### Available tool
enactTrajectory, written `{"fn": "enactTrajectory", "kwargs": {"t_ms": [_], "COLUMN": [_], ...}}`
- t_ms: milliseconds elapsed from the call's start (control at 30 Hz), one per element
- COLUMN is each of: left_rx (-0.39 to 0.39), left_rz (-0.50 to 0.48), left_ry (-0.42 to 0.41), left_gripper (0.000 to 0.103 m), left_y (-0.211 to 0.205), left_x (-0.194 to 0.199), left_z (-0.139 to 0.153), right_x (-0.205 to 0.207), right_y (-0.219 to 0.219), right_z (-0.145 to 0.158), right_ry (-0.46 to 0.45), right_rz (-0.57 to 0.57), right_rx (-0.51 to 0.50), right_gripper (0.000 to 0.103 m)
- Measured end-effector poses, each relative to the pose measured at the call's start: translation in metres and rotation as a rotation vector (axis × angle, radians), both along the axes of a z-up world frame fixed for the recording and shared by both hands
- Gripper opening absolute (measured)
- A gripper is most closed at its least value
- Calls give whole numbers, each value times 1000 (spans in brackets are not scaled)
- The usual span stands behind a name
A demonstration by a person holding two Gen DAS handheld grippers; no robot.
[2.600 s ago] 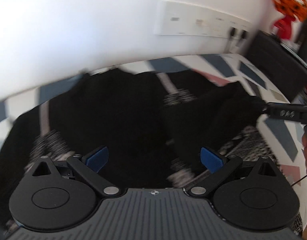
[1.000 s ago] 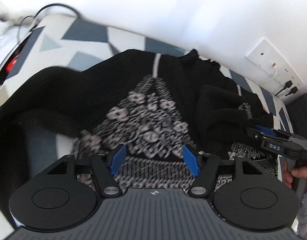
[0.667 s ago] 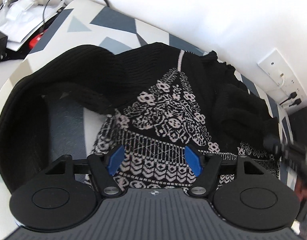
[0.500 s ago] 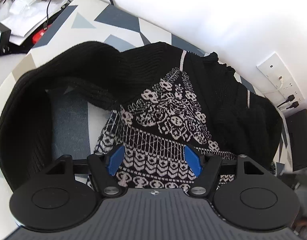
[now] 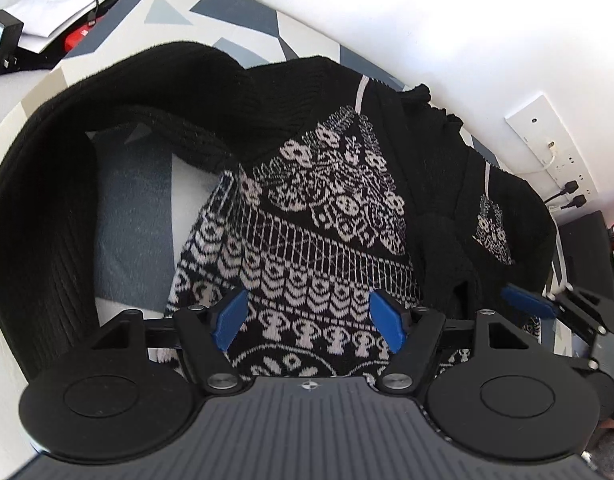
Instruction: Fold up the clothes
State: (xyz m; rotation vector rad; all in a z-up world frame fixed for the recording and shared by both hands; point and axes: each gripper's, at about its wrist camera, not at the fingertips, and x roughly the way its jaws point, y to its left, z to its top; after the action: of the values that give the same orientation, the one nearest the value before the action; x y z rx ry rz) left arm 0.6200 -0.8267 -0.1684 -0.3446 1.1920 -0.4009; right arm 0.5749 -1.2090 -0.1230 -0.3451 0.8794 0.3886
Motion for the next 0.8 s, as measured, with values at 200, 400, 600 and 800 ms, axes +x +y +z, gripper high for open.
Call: {"fn": "enactTrajectory", "kwargs": {"t_ms": [200,400,600,800], "left_rx": [12,88,167,159], "left_rz": [-90,-292,-403,-430], "left_ry": [-47,-167,-264,-302], "left_gripper": [81,86,84,21], "left_y": [-22,-87,-134,-138], "left_x": [-8,-9,-10,-9], "left_z": [3,0,-11,-8], "right_x": [20,29,2,-35], "right_y": [18,-11,-33,-50], "right_z": [-19,-8,-6,-28], "right_ry": [42,65,34,25], "right_rz": [-5,-122,-157,-164], "right_rx": [-50,89,16,-153], "right_gripper": [9,18,42,56]}}
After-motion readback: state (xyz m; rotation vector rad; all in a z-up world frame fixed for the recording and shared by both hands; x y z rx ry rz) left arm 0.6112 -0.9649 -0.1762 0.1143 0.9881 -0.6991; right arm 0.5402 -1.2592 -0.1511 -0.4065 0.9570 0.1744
